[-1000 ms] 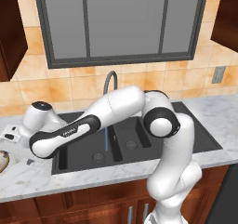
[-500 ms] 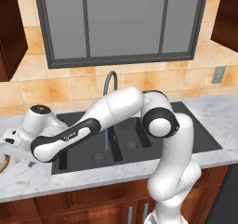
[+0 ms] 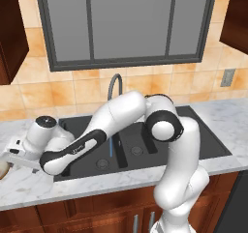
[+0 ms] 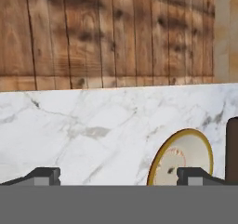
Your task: Rinse each bowl for a few seconds and place them down in the sink or on the counter.
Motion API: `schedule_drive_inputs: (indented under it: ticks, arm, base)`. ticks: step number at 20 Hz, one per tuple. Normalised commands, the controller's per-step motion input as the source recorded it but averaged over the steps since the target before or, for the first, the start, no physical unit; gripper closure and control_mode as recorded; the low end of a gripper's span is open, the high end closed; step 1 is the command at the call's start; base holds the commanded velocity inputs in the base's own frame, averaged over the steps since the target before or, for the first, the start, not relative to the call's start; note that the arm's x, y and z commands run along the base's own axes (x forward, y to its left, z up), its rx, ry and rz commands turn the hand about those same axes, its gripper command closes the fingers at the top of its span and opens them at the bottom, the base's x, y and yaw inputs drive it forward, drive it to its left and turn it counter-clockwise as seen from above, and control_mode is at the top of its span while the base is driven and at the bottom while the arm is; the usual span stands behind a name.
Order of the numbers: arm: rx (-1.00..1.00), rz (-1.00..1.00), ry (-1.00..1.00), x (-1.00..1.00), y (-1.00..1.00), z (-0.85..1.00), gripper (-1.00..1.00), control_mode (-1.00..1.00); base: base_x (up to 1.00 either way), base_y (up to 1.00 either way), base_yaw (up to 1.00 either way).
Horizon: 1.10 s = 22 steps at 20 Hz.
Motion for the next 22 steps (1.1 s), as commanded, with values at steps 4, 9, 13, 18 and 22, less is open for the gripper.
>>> schedule_drive_inputs:
  ticks: [4,9,13,18,22]
  arm:
    - [-0.02,-0.04,-0.05,0.29,0.27,0.0,-1.0,-1.0]
    - [0.0,-0.05,0.0,0.2,0.4,0.0,-1.0,-1.0]
    - [0.0,-0.05,0.0,0.16,0.4,-0.04,-1.0,-1.0]
    - [0.0,-0.04,0.0,0.05,0.06,-0.19,-1.0,-1.0]
    - [0.0,-0.02,0.0,0.01,-0.04,-0.25,-1.0,-1.0]
  base:
    - [0.0,0.0,0.0]
    - [0.0,0.0,0.0]
    - [0.0,0.0,0.0]
    - [0.0,0.0,0.0]
    - [0.0,0.0,0.0]
